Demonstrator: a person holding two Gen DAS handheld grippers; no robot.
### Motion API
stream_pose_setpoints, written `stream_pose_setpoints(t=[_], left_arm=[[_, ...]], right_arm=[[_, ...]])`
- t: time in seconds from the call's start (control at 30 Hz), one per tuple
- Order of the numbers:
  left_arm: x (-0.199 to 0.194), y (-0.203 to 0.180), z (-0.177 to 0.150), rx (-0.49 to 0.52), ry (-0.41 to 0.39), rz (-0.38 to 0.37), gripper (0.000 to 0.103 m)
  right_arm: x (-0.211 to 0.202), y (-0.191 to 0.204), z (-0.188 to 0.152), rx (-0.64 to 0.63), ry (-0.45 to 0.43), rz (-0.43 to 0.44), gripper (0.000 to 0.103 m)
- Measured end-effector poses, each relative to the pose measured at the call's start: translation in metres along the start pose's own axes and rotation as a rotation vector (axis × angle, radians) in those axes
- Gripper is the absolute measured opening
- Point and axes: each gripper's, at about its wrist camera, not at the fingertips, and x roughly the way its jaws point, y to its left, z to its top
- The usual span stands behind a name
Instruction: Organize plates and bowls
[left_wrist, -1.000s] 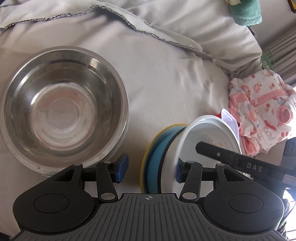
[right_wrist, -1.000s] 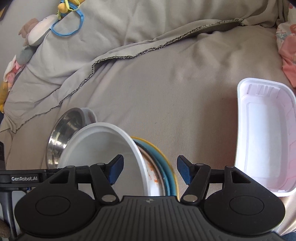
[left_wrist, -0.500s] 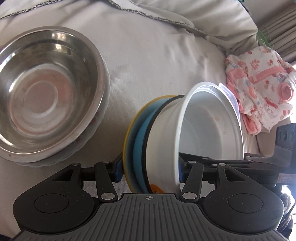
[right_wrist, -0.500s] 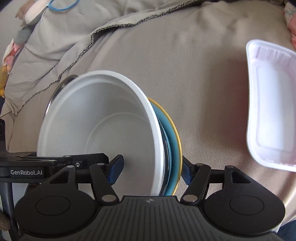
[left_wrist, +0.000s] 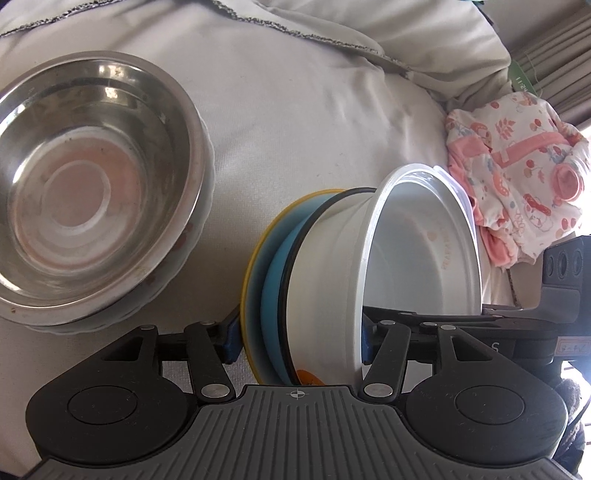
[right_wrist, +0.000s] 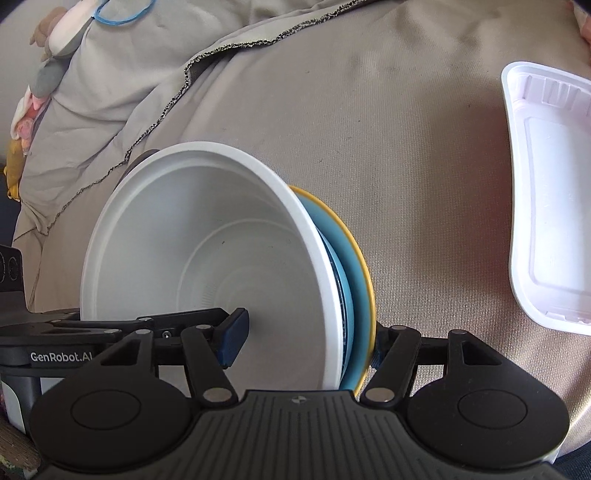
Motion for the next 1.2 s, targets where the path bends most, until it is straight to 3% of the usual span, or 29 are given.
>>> stream_pose_setpoints(t=[0.7,0.97,1.2], left_arm=[[-0.001,-0.010,0.005,0.014,0.015,-0.032,0.060],[-0.043,-0.019,0.025,0.067,-0.090,-0.071,0.060],[-0.100,0.030,0.035,0.031,-0.206,-0.055,0.060]], right_arm=[[-0.012,-0.002,0.006,0.022,-0.011,-0.026,0.063],[-0.046,0.026,0.022,-0.015,-0.103,-0.040,0.064],[-0.042,0.098,0.050,-0.136,-0.133,-0.023,0.065]])
